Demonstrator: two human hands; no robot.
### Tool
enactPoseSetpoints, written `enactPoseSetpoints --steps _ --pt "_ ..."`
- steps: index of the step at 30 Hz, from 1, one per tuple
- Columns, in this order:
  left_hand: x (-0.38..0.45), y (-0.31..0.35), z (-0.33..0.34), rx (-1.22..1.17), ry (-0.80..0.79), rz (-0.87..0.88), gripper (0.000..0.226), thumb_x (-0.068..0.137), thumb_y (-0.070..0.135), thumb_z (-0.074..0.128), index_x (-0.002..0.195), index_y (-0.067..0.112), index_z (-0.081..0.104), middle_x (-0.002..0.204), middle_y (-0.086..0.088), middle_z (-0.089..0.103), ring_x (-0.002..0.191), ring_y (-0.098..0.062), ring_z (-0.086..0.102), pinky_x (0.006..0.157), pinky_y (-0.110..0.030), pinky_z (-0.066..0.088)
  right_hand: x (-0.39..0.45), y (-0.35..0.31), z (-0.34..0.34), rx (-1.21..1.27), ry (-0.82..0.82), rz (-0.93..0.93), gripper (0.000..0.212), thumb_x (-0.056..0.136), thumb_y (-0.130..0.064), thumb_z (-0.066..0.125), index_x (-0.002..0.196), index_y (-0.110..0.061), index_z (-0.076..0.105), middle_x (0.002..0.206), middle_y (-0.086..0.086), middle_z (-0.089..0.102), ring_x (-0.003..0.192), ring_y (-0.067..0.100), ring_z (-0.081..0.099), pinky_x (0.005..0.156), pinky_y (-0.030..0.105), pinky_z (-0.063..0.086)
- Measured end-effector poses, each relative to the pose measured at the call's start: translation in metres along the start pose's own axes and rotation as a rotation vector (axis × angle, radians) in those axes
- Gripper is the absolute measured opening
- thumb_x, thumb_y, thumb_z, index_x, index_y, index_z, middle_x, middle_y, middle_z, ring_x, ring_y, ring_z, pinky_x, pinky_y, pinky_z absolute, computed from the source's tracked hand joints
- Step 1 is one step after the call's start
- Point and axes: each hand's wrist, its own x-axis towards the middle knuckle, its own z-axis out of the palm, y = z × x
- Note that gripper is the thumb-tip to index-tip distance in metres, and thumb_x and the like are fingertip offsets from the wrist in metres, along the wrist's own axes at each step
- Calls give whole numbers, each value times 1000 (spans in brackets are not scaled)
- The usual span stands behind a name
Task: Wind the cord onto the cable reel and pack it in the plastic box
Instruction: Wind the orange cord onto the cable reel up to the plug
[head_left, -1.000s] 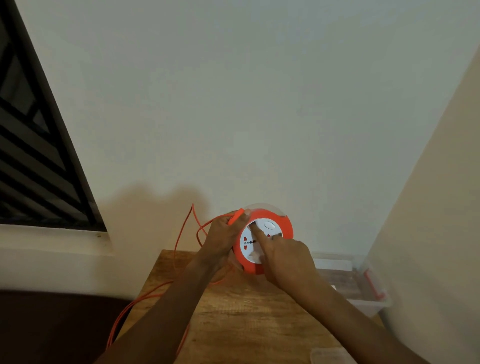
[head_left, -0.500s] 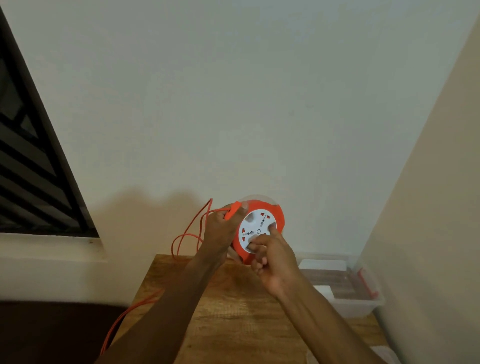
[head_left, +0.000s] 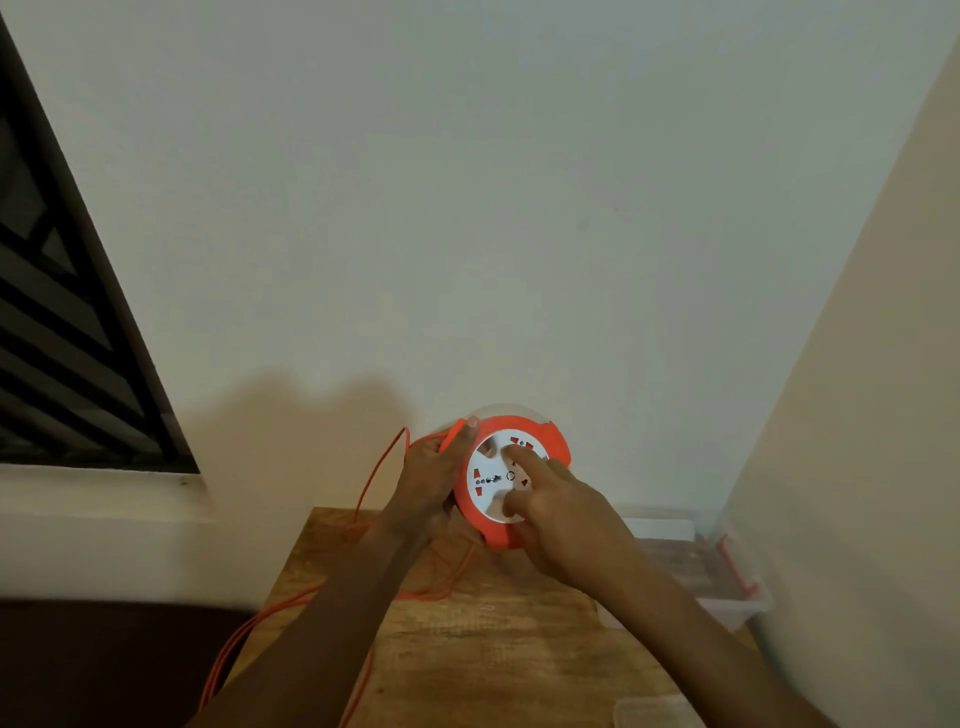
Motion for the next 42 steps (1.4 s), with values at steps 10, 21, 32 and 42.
enactPoseSetpoints --steps 10,21,32,42 --pt "0 6 -6 166 -149 -40 55 85 61 71 109 11 78 103 -19 80 91 -42 78 87 -55 62 -1 1 5 -231 -112 -171 48 83 -14 65 127 -31 56 159 16 14 123 43 40 90 52 47" --pt "4 11 -4 325 -56 -11 42 97 48 62 119 15 73 109 -11 81 94 -35 79 90 -56 63 10 -4 15 -129 -152 44 70 94 -27 54 148 -43 12 152 30 24 98 46 63 82 50 52" --pt "-1 5 8 301 -31 35 26 98 43 63 100 20 75 84 6 83 74 -17 80 58 -21 60 17 -4 27 -119 -2 258 72 90 -56 50 149 -27 22 116 11 68 92 31 69 76 41 55" --pt "-3 6 11 232 113 55 24 96 45 67 92 24 77 86 0 84 75 -22 81 64 -32 65 15 -2 3 1472 -27 869 62 92 -23 61 147 -25 33 91 13 75 67 22 70 59 32 53"
